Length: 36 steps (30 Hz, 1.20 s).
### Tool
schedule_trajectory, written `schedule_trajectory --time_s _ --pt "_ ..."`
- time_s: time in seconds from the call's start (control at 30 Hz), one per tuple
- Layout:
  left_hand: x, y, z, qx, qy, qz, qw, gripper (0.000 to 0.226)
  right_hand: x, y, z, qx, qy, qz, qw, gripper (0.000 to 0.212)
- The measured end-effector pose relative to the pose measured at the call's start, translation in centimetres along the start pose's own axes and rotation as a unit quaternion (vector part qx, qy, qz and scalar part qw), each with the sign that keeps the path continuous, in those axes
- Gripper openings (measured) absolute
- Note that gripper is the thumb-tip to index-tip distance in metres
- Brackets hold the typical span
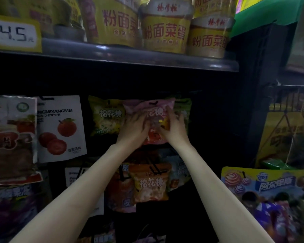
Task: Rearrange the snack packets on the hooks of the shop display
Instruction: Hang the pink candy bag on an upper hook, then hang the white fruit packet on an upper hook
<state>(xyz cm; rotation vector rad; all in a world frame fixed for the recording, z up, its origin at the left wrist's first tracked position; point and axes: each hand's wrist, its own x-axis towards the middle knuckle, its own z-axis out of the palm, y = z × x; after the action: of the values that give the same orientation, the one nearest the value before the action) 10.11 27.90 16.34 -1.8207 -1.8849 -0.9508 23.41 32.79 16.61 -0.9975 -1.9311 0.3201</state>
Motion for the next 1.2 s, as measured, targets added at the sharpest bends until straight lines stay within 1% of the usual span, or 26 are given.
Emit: schedule_trajectory --time_s 0.1,0.17,0.23,0.27,0.33,0.4,0.47,0.5,0.53,0.57,0.63,0.67,0.7,0.77,0.87,0.93,1.0,1.03,1.1,1.2 --pt "-3.6 -2.1 0.7 -0.003 -0.023 0.005 1.0 0.05 -0.1 0.0 1.7 -0.056 0.004 0.031 0.998 0.069" --pt "-6.7 -4.0 0.6 0.006 -0.025 0.012 1.0 0.056 -1.7 0.1 2.4 -0.091 0.025 0.037 0.995 0.059" --pt "-9.9 -6.3 0.3 0.021 -0.017 0.014 1.0 0.057 -4.2 0.1 3.2 -0.086 0.022 0.029 0.996 0.048" --pt "-11.3 -7.5 0.1 0.025 -0.02 0.003 0.999 0.055 -5.5 0.1 3.8 -0.069 0.0 0.017 0.997 0.043" --pt "-14.0 -9.8 -0.5 0.026 -0.037 -0.03 0.998 0.053 -8.0 -0.3 5.4 -0.021 -0.073 -0.027 0.997 0.036" --pt "-16.0 -11.5 -1.2 0.024 -0.042 -0.066 0.997 0.053 -10.1 -0.8 7.3 0.023 -0.142 -0.079 0.986 0.033" --pt "-17.9 -12.9 -1.6 0.039 -0.034 -0.101 0.994 0.054 -12.0 -1.0 9.5 0.038 -0.197 -0.12 0.972 0.033" --pt "-18.9 -13.5 -1.9 0.045 -0.032 -0.118 0.992 0.054 -12.8 -1.0 10.7 0.028 -0.214 -0.131 0.968 0.032" --pt "-20.0 -14.1 -2.1 0.046 -0.031 -0.137 0.989 0.052 -13.6 -1.1 11.8 0.003 -0.216 -0.137 0.967 0.031" --pt "-21.0 -14.8 -2.2 0.044 -0.03 -0.155 0.986 0.047 -14.3 -1.2 12.6 -0.035 -0.197 -0.147 0.969 0.029" --pt "-23.0 -16.2 -2.6 0.04 -0.028 -0.185 0.982 0.038 -15.6 -1.7 14.1 -0.085 -0.127 -0.185 0.971 0.027" --pt "-23.8 -16.8 -2.8 0.044 -0.03 -0.192 0.98 0.037 -16.2 -2.0 14.6 -0.088 -0.105 -0.206 0.969 0.027" --pt "-24.4 -17.4 -3.0 0.049 -0.034 -0.199 0.978 0.038 -16.9 -2.4 15.3 -0.086 -0.1 -0.221 0.966 0.028" --pt "-25.1 -18.0 -3.7 0.052 -0.033 -0.212 0.975 0.04 -17.9 -3.1 16.6 -0.069 -0.108 -0.238 0.963 0.03" --pt "-24.8 -18.1 -4.9 0.06 -0.009 -0.2 0.978 0.041 -18.8 -4.7 17.6 -0.028 -0.125 -0.232 0.964 0.042" --pt "-24.3 -18.3 -6.0 0.071 0.011 -0.173 0.982 0.042 -17.9 -6.6 16.9 0.063 -0.131 -0.228 0.963 0.045" --pt "-23.6 -18.4 -6.8 0.075 0.022 -0.161 0.984 0.044 -16.2 -7.9 16.3 0.164 -0.148 -0.163 0.961 0.046" --pt "-23.2 -18.5 -7.0 0.074 0.022 -0.161 0.984 0.044 -15.1 -7.9 16.6 0.184 -0.164 -0.125 0.961 0.047" --pt "-22.7 -18.3 -7.2 0.072 0.024 -0.151 0.986 0.045 -13.0 -6.7 18.6 0.166 -0.198 -0.073 0.963 0.052" --pt "-22.4 -18.3 -7.2 0.079 0.025 -0.137 0.987 0.048 -10.8 -4.1 22.9 0.111 -0.257 -0.038 0.959 0.06"
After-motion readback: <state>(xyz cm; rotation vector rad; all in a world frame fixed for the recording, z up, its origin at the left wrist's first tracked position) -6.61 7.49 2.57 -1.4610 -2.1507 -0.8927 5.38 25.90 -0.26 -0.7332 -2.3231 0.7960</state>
